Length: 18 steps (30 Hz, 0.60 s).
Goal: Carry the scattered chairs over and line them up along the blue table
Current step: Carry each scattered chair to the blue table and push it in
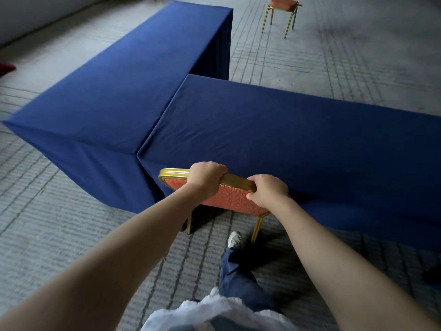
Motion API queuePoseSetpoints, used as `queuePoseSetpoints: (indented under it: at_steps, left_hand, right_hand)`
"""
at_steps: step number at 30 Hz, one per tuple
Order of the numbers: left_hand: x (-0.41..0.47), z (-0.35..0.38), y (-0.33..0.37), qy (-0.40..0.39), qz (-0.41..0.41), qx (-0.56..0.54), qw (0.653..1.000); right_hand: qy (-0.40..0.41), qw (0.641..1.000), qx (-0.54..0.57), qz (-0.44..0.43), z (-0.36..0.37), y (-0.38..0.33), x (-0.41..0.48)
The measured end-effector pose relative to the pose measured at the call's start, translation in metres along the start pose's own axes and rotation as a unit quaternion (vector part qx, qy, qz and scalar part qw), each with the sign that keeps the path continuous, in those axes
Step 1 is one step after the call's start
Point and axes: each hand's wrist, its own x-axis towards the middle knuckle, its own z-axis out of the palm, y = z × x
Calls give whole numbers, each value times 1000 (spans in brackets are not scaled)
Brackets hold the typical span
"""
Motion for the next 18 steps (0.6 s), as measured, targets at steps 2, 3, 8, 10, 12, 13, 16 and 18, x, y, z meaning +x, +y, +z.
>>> queuePoseSetpoints:
  at_steps: [2,3,8,10,12,13,16,18]
  left_hand:
    - [-1,-2,-4,-3,-5,-4,1000]
    - [-2,-3,-3,-4,-4,-5,1000]
    - [-8,-6,6,-15,-4,4,1000]
    - [-10,-9,3,-22,-11,2,1000]
    - [-11,-11,1,-42,-14,-7,999]
    - [-12,-14,1,-60,-10,-12,998]
    - [-13,-26,6,-137,-5,-56,989]
    - [-14,-31,16,-164,-26,-110,980]
  right_hand:
    - [-6,1000,-10,-3,-1,-3,-1]
    - [-9,1000,-16,-5,-2,-3,-2]
    - [-17,999,-44,-20,-4,2,-9]
    - [-24,999,-40,-27,-3,2,-9]
    - [-35,999,-21,-29,-5,4,-12]
    - [-48,998,-1,-27,-6,6,-14]
    - [-90,990,104,-22,-14,15,-22]
    - [-102,980,168,-31,-14,22,-28]
